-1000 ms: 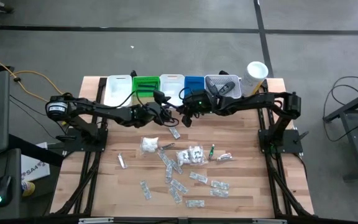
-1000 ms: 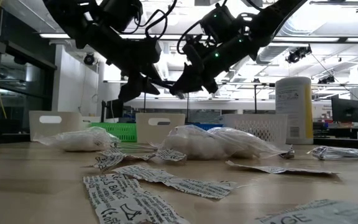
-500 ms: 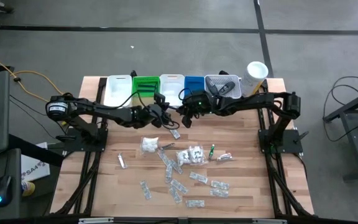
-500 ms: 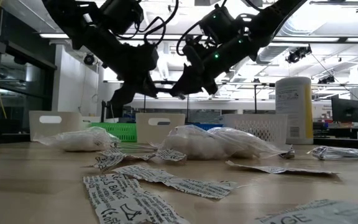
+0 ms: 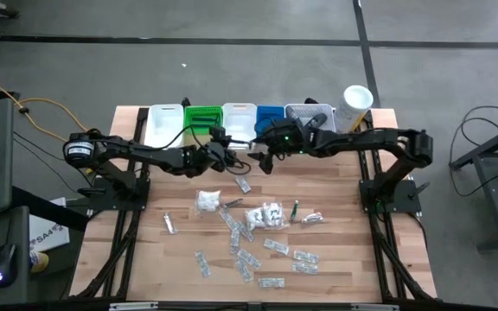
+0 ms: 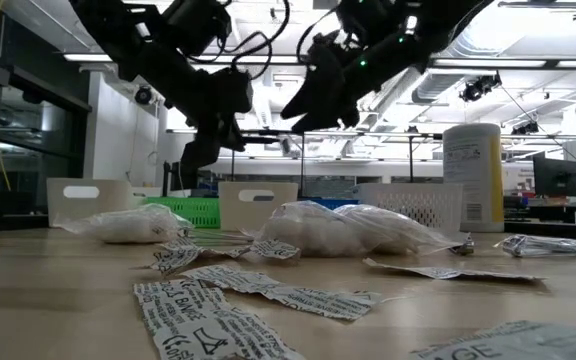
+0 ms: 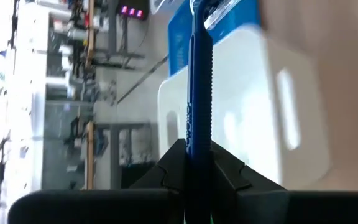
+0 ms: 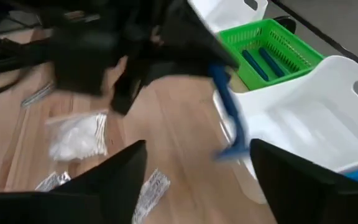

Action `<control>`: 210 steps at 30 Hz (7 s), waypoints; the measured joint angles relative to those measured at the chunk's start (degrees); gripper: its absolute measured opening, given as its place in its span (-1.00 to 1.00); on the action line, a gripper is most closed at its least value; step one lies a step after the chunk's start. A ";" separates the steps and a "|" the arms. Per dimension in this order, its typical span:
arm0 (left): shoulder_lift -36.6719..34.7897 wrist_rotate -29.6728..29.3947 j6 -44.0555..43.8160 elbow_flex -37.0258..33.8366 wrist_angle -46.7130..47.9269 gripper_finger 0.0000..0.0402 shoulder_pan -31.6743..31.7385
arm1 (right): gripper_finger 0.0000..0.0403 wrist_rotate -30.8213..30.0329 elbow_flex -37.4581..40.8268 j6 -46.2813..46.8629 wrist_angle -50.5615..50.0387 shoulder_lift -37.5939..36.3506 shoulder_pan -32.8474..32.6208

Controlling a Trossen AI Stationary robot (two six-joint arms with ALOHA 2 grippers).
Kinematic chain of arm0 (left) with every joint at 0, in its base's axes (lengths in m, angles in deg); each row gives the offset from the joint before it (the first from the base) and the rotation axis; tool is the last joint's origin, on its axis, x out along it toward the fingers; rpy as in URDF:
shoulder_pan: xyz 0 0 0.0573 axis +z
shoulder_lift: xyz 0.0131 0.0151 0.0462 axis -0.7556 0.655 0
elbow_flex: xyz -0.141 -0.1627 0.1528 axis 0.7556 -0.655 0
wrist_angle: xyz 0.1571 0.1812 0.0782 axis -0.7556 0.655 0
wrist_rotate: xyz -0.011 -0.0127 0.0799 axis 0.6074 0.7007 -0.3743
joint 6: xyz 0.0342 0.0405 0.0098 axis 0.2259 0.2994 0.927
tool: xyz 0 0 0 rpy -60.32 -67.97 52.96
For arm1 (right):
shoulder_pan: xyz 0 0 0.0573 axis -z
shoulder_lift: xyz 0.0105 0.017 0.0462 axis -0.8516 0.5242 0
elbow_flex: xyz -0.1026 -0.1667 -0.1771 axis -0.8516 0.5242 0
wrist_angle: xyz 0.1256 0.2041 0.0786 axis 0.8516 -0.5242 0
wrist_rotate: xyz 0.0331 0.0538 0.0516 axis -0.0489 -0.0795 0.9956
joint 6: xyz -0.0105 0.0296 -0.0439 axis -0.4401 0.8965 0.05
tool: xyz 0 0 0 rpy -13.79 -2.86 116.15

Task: Pick & Place Travel size toiletries
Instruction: Put the blue razor into the green bin, then put the transparent cotton pack into the left white bin

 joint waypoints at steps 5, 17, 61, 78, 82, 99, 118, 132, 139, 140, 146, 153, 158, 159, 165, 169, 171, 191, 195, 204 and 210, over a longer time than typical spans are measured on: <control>0.00 -4.44 -6.24 0.00 2.16 -0.85 5.74 | 0.58 -0.52 0.00 -0.99 -5.50 -4.92 0.00; -0.26 0.50 -25.76 0.41 16.80 -0.83 20.41 | 0.56 -6.55 0.00 -2.71 -12.20 -8.94 0.39; 2.91 28.46 -42.34 19.00 50.61 -0.13 33.55 | 0.56 -11.11 0.00 -2.04 -21.88 -8.94 0.39; -12.61 34.37 -51.36 8.84 57.35 -0.13 16.35 | 0.56 -11.38 2.79 -2.67 -25.28 -8.94 0.81; -13.49 34.51 -52.96 6.61 58.95 -0.13 9.94 | 0.56 -11.38 4.20 -2.70 -25.23 -8.94 0.81; -11.18 39.68 -59.40 3.63 53.06 0.26 -8.28 | 0.56 -11.56 4.46 -4.13 -23.68 -8.94 0.76; 0.19 41.54 -61.28 3.65 47.23 0.35 -11.06 | 0.56 -11.10 4.46 -4.27 -23.19 -8.94 0.76; 6.05 43.22 -59.69 3.88 45.52 0.13 -11.11 | 0.56 -11.10 4.46 -4.27 -23.20 -8.94 0.76; 6.10 45.16 -58.83 3.86 45.99 -0.47 -11.05 | 0.56 -11.09 4.46 -4.27 -23.22 -8.94 0.76; 6.10 45.50 -58.73 3.87 46.18 -0.56 -11.04 | 0.56 -11.10 4.46 -4.27 -23.22 -8.94 0.76; 4.76 45.85 -57.79 5.03 48.74 -0.81 -11.04 | 0.56 -11.10 4.46 -4.27 -23.22 -8.94 0.76; 1.03 40.04 -56.78 12.45 63.62 -0.81 -11.06 | 0.56 -11.10 4.48 -4.27 -23.20 -8.94 0.76; -1.68 24.59 -59.63 18.70 75.15 -0.81 -10.05 | 0.56 -11.10 4.48 -4.27 -23.18 -8.94 0.76; -2.16 21.27 -61.79 19.74 77.06 -0.81 -9.26 | 0.56 -11.10 4.48 -4.26 -23.18 -8.94 0.76; -3.33 7.28 -74.99 21.92 86.25 -0.78 -1.55 | 0.56 -11.10 4.48 -4.26 -23.09 -8.94 0.76; -3.41 4.08 -82.10 21.45 88.07 -0.77 6.60 | 0.56 -11.10 4.48 -4.27 -22.94 -8.94 0.76; -3.43 2.61 -84.19 20.82 87.91 -0.77 10.75 | 0.56 -11.10 4.48 -4.30 -22.88 -8.94 0.76; -3.41 14.47 -75.77 14.69 70.50 -0.68 34.55 | 0.56 -11.12 4.48 -5.54 -22.78 -8.94 0.76; -3.41 14.48 -75.77 14.69 70.29 -0.46 34.38 | 0.56 -11.12 4.48 -5.54 -22.81 -8.94 0.76; -3.41 13.70 -76.82 14.69 68.69 0.03 34.34 | 0.56 -11.12 4.48 -5.54 -22.81 -8.94 0.76; -3.41 13.28 -76.86 14.69 68.87 0.07 34.31 | 0.56 -11.12 4.48 -5.54 -23.57 -8.94 0.76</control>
